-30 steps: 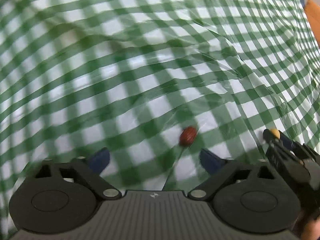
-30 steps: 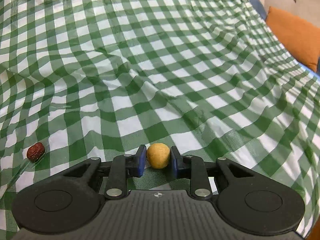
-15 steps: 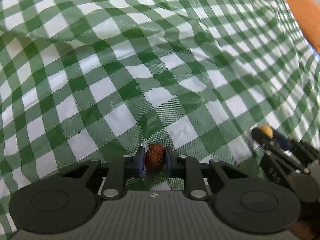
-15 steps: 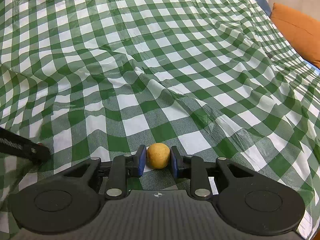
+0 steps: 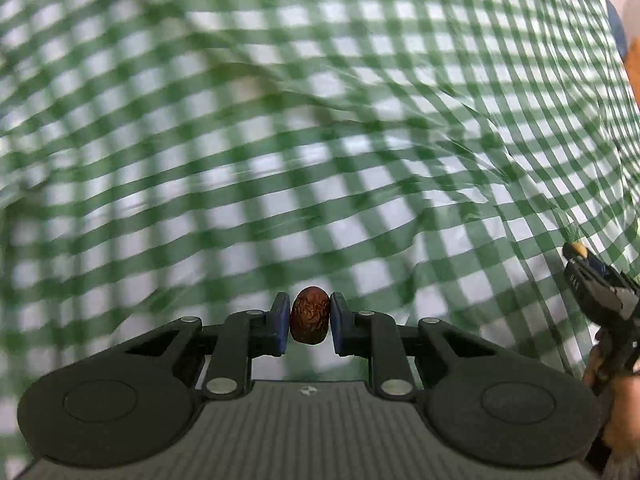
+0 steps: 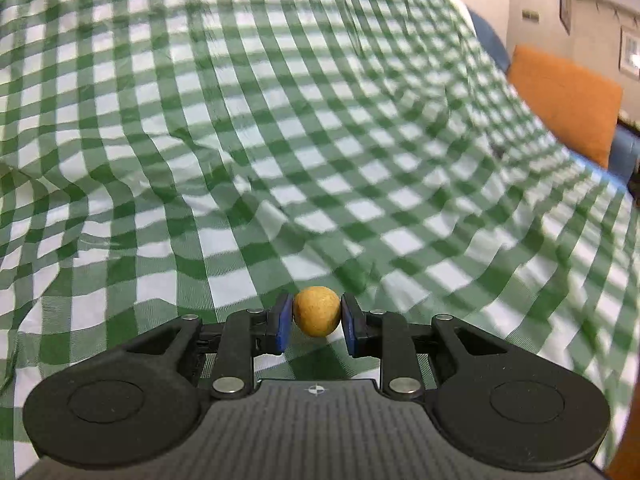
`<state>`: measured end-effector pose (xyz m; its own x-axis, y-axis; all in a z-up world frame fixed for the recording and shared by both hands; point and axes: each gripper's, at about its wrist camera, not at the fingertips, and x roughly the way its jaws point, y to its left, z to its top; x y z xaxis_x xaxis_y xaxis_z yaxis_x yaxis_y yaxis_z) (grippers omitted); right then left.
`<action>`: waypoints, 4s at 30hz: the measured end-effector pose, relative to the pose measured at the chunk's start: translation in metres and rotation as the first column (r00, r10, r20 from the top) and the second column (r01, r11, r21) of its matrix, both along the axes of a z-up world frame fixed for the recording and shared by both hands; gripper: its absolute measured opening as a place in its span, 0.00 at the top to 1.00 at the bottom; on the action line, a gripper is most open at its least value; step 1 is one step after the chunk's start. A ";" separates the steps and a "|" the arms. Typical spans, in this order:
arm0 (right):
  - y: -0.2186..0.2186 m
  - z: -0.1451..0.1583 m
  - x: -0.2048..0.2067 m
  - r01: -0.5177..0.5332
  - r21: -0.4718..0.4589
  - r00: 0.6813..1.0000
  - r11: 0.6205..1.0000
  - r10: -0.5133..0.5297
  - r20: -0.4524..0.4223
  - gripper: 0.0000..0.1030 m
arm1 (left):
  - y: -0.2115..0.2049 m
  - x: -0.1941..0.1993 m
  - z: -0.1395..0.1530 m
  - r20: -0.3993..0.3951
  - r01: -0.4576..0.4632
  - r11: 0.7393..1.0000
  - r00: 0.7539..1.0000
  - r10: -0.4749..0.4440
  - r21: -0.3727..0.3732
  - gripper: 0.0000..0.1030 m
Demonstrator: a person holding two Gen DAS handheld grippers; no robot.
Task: Organize fruits
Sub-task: 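Carry the date and plum over the blue plate and open both grippers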
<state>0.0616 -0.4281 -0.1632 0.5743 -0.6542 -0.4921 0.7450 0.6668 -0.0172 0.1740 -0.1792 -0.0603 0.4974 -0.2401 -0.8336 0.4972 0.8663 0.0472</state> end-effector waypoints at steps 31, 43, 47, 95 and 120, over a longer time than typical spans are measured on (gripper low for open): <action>0.262 0.147 -0.148 -0.728 0.086 0.682 0.680 0.731 -0.009 0.74 | 0.229 -0.221 0.051 0.058 -0.293 0.953 0.953 0.297 -0.074 0.77; 0.264 0.148 -0.154 -0.730 0.079 0.680 0.678 0.733 -0.014 0.74 | 0.231 -0.226 0.054 0.064 -0.301 0.950 0.950 0.307 -0.088 0.77; 0.263 0.148 -0.155 -0.731 0.083 0.679 0.677 0.734 -0.014 0.74 | 0.230 -0.224 0.053 0.061 -0.302 0.949 0.949 0.308 -0.085 0.77; 0.275 0.109 -0.041 -0.774 0.145 0.615 0.617 0.786 -0.062 0.74 | 0.188 -0.102 0.022 -0.034 -0.293 0.955 0.956 0.292 -0.049 0.78; 0.285 0.048 0.043 -0.802 0.241 0.521 0.547 0.837 -0.166 0.40 | 0.169 -0.040 -0.041 -0.061 -0.240 0.969 0.968 0.243 0.057 0.04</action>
